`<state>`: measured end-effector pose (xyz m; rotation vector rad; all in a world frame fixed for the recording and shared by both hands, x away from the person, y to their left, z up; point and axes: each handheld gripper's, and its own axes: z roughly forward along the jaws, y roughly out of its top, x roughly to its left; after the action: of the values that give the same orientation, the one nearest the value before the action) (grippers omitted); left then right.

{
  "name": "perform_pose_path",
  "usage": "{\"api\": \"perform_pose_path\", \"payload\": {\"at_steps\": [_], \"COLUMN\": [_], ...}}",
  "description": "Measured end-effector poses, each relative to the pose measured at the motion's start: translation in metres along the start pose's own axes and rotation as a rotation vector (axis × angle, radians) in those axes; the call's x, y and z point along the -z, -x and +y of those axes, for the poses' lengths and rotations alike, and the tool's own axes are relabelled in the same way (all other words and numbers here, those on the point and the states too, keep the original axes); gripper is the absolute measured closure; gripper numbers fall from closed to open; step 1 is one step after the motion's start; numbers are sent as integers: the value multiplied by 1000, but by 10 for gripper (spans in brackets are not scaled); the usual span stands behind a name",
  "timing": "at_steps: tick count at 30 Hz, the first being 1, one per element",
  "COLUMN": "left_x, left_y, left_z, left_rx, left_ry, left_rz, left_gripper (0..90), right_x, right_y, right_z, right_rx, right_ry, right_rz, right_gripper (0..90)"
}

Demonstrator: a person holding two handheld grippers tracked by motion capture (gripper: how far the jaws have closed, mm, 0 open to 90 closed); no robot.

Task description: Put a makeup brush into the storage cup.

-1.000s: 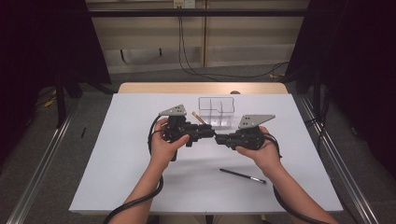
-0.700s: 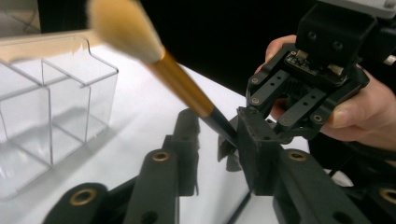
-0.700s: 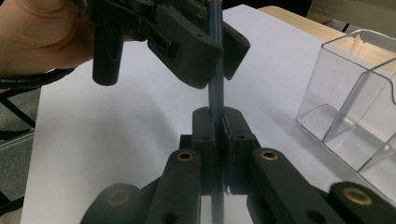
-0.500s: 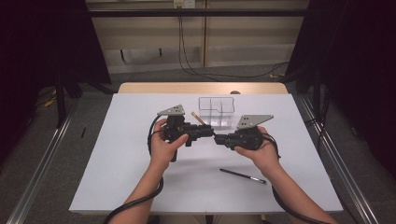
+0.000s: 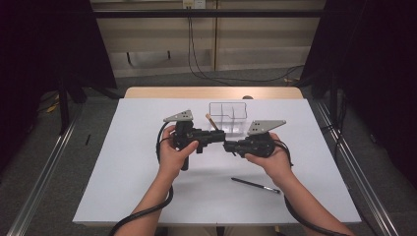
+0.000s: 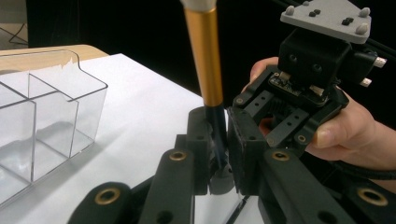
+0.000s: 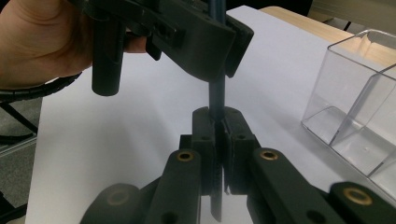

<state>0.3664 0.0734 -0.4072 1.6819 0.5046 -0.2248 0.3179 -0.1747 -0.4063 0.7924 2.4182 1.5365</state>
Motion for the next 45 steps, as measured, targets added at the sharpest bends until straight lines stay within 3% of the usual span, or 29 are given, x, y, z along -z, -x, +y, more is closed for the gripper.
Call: {"api": "perform_pose_path", "payload": {"at_steps": [11, 45], "left_x": [-1, -6], "left_y": [1, 6], "left_z": [-2, -3], "left_rx": [7, -44], "left_ry": [25, 36], "left_rz": [-3, 9], "left_gripper": [823, 832], "right_x": [-2, -10], "right_y": [-1, -4], "right_z": [1, -2], "right_rx": [-28, -100], "right_ry": [-4, 28], "right_rz": [3, 43], "right_gripper": [849, 840]}}
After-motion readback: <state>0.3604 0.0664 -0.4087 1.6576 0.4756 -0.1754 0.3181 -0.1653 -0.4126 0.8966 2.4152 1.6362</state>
